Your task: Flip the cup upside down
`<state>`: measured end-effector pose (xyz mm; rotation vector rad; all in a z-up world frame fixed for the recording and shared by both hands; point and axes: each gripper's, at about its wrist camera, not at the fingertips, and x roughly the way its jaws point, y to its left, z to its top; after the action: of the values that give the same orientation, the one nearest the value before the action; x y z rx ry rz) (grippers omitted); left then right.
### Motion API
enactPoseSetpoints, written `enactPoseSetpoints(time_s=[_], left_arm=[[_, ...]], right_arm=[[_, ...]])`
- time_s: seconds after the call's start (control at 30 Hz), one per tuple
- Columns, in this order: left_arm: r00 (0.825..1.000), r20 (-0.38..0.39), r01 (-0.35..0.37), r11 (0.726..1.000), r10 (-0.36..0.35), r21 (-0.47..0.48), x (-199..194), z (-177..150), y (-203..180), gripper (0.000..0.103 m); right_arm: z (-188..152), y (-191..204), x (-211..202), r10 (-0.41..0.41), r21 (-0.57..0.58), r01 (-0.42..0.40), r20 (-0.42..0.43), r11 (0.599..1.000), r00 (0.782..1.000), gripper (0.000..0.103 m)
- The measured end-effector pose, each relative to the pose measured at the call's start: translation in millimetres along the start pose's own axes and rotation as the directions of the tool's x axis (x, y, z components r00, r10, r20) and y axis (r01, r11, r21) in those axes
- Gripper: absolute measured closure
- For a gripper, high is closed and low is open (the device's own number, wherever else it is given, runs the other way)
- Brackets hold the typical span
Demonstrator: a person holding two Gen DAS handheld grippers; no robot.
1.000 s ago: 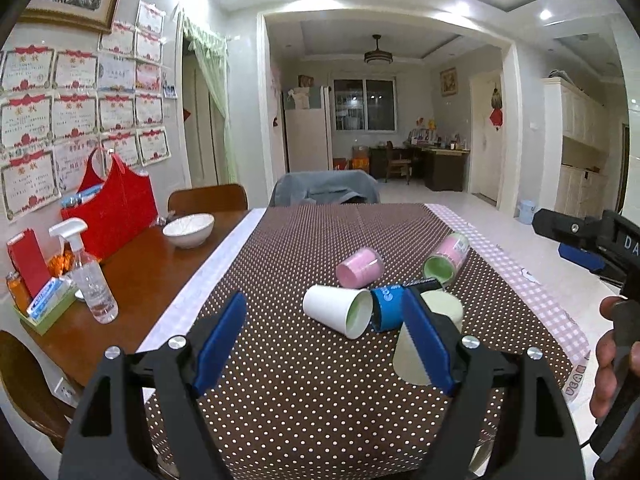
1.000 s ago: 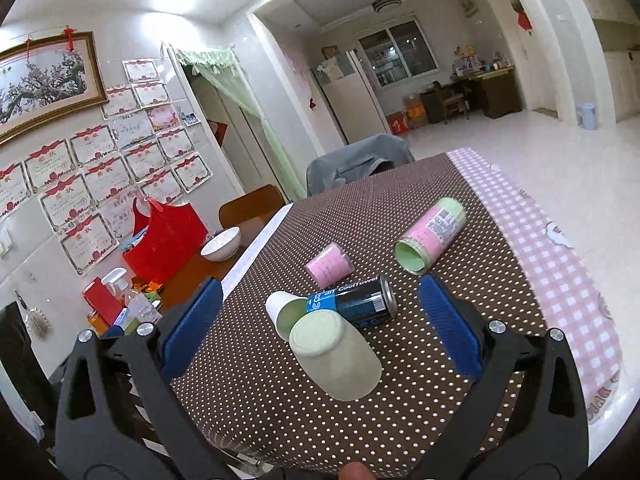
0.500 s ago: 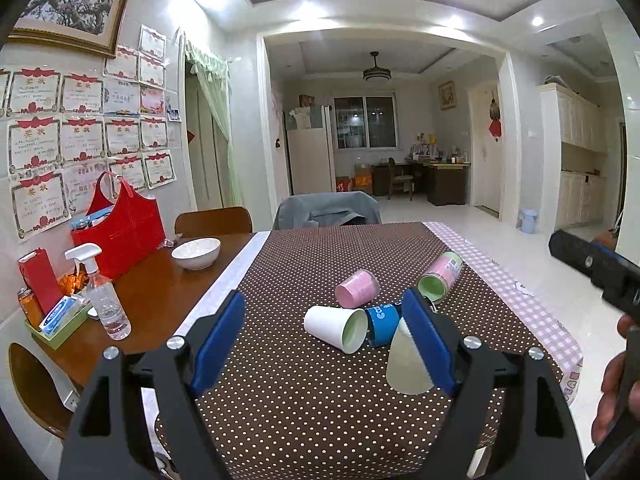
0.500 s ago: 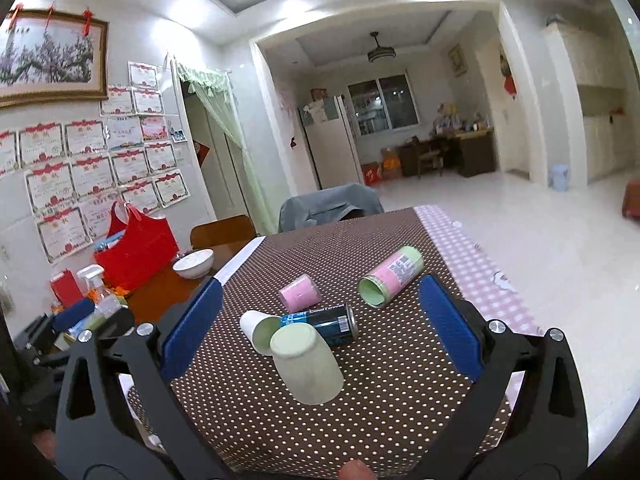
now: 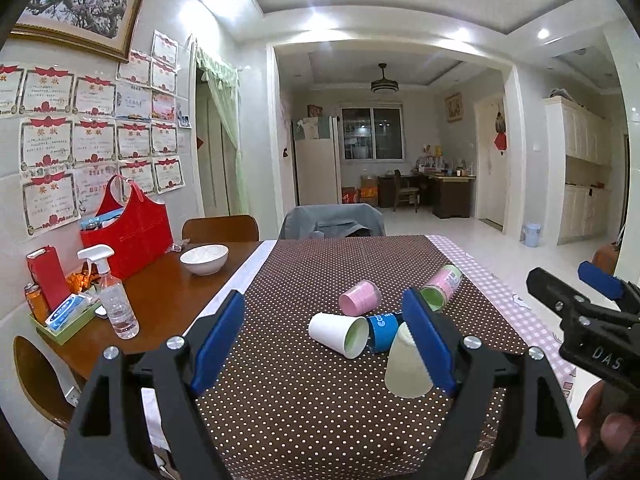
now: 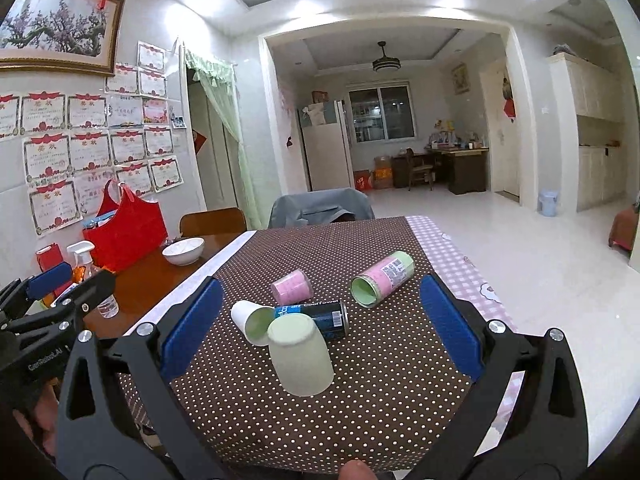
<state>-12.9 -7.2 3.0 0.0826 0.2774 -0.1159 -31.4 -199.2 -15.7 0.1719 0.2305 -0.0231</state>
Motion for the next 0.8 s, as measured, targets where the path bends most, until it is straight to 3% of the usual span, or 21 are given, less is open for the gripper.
enactPoseSetpoints(time_s=[0.8], left_arm=[[1.000,-0.005,-0.020,1.000,0.020,-0.024,-4,-6,5,0.023]], right_arm=[[-7,12,5,-0.010,-0.022,0.009,-0.038,1.000,0.999,0.006]])
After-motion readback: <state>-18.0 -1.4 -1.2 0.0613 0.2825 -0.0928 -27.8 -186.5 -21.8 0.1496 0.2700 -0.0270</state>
